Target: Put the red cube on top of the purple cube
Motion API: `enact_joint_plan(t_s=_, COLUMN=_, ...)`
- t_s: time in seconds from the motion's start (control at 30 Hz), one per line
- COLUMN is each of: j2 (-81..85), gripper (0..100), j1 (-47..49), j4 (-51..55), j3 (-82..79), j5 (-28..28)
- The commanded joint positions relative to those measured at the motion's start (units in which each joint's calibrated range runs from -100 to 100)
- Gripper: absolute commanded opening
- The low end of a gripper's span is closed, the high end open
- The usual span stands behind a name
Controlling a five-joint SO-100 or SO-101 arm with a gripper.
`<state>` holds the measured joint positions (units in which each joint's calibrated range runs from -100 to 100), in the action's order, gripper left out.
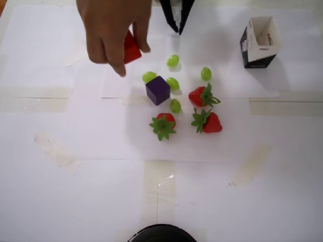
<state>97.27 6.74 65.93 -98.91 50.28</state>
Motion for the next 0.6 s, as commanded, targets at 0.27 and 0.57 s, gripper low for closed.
enact_joint_plan(t_s=0.27, j2=0.4, gripper=0, j1=0.5, j4=-2.4, j3=0.2, j5=0.1)
enact_joint_plan(t_s=0.57, j2=0.4, gripper=0, j1=0.8, j4=-3.2, j3=-0.4, j5=0.4)
